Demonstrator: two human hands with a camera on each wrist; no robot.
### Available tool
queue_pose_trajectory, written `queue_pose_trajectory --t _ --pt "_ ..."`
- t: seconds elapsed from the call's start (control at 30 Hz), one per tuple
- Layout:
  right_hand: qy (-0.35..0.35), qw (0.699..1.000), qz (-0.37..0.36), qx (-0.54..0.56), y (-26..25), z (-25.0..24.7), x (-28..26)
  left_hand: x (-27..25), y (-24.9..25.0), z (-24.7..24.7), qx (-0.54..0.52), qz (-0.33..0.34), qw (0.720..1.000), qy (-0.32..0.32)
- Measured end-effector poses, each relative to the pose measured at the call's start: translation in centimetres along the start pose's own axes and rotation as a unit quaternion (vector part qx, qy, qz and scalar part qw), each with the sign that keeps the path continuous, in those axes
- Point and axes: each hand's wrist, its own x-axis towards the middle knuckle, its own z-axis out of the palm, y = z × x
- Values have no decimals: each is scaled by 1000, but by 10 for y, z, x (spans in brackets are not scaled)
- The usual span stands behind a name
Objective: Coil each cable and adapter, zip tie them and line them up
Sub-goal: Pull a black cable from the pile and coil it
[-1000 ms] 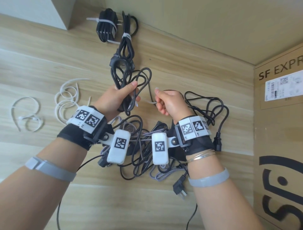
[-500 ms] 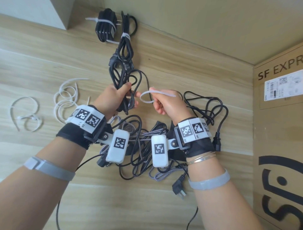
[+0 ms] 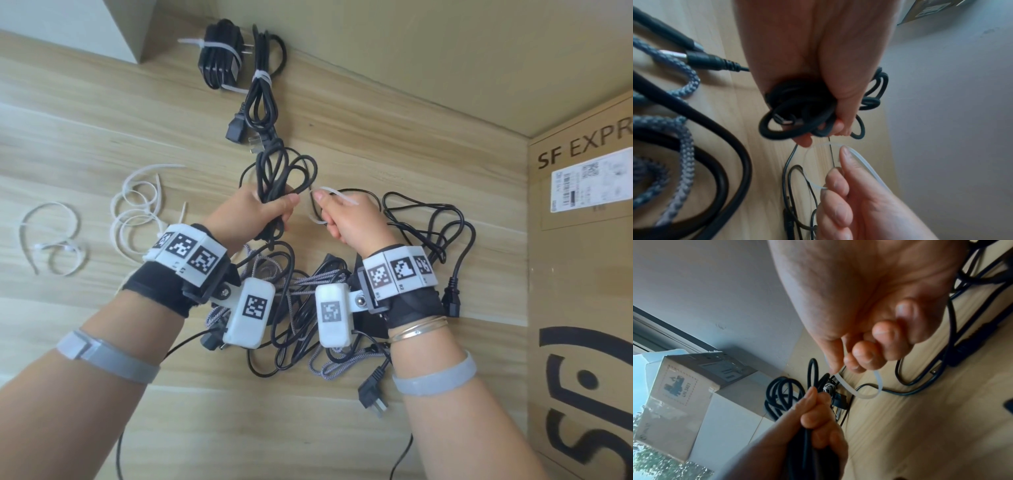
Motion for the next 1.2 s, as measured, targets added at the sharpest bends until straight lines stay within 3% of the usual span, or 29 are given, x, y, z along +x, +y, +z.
queue_pose_trajectory --t 0.1,0.23,0.33,0.5,0.6,0.7,0.77,0.9,1.07,1.2 --pt "-25 1000 2 -12 1 0 -1 -2 4 1 1 -7 1000 13" --pt "-55 998 25 -29 -4 0 0 -4 10 3 21 -1 998 -67" --pt "-62 998 31 -11 -2 -4 0 -3 10 3 55 -16 995 -87" --pt "-75 997 18 19 8 -13 -2 -3 5 1 -107 -53 986 -113" --pt "-67 997 17 25 11 -15 -3 -1 10 -2 -164 -79 981 -60" --pt "-68 997 -26 23 8 -15 -7 3 8 -2 27 -82 996 16" --pt "-62 995 -76 12 3 -15 -10 9 3 2 128 -68 988 61" --pt "-44 984 -173 -5 -6 -12 -15 20 -11 11 219 -58 972 63" --pt "-30 963 -268 -14 -13 5 -8 28 -14 19 350 -17 934 73" --pt "-26 952 -305 -11 -9 22 5 29 -12 28 484 -55 873 30"
